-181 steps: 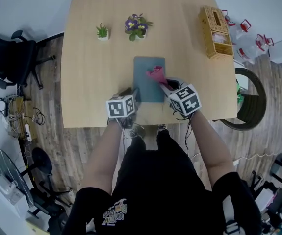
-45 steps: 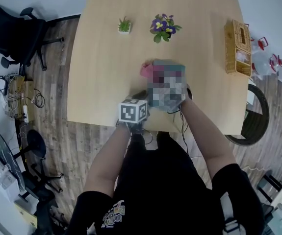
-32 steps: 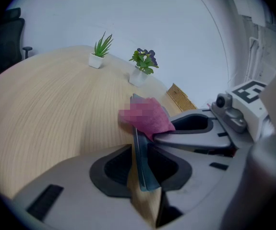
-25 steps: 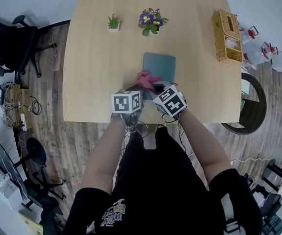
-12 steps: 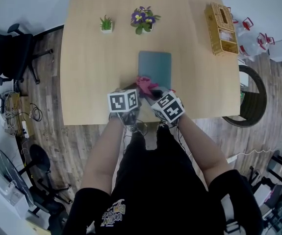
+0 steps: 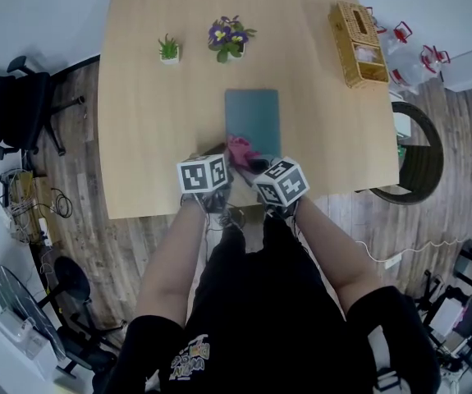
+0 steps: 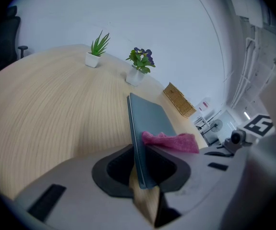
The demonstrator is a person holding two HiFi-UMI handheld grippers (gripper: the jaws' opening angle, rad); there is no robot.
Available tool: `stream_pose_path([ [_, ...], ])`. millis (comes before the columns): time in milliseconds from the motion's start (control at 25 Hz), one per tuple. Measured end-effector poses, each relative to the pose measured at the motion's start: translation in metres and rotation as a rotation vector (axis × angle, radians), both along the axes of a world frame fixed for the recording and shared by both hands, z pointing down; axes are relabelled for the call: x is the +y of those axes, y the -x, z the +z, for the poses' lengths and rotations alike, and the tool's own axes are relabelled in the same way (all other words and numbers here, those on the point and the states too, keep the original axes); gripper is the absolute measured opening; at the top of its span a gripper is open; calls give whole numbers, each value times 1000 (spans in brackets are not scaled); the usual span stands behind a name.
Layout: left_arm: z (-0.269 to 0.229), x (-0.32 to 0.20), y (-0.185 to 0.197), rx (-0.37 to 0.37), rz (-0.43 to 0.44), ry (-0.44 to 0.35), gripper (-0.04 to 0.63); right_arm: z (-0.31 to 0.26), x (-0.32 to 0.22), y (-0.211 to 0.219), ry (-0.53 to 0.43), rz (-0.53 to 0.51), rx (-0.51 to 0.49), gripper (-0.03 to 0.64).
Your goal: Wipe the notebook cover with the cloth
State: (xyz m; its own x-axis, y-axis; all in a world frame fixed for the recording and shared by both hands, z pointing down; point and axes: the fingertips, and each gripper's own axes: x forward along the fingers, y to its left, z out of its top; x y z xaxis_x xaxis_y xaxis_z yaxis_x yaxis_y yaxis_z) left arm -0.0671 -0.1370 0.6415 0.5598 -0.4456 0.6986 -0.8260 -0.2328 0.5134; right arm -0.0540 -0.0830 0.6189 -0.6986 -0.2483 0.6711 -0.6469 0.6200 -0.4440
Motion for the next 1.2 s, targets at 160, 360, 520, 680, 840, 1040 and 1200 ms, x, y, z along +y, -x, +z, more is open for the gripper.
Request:
stream_pose_path([
  [160,-3,5,2,38,7,-8,58,-5,12,3,39,26,-60,57],
  [360,-17,17,19,79,19,-70,58,-21,27,9,16,20,-107,57],
  [520,-42,27,38,76,37,-174,58,-36,34,14,-32,25,-133,58],
  [680,-71,37,50,34,73,-272,50,-52,42,21,-67,39,-154,58],
  [840,-98,51,48,9,153,-373,43,-69,49,28,-109,56,-161,57],
  [1040,-128,71,39,8,222,-461,37,-95,58,28,-180,79,-164,57],
  [1200,-137,94,26,17,248,-475,32,-113,72,16,-228,88,-166,58],
])
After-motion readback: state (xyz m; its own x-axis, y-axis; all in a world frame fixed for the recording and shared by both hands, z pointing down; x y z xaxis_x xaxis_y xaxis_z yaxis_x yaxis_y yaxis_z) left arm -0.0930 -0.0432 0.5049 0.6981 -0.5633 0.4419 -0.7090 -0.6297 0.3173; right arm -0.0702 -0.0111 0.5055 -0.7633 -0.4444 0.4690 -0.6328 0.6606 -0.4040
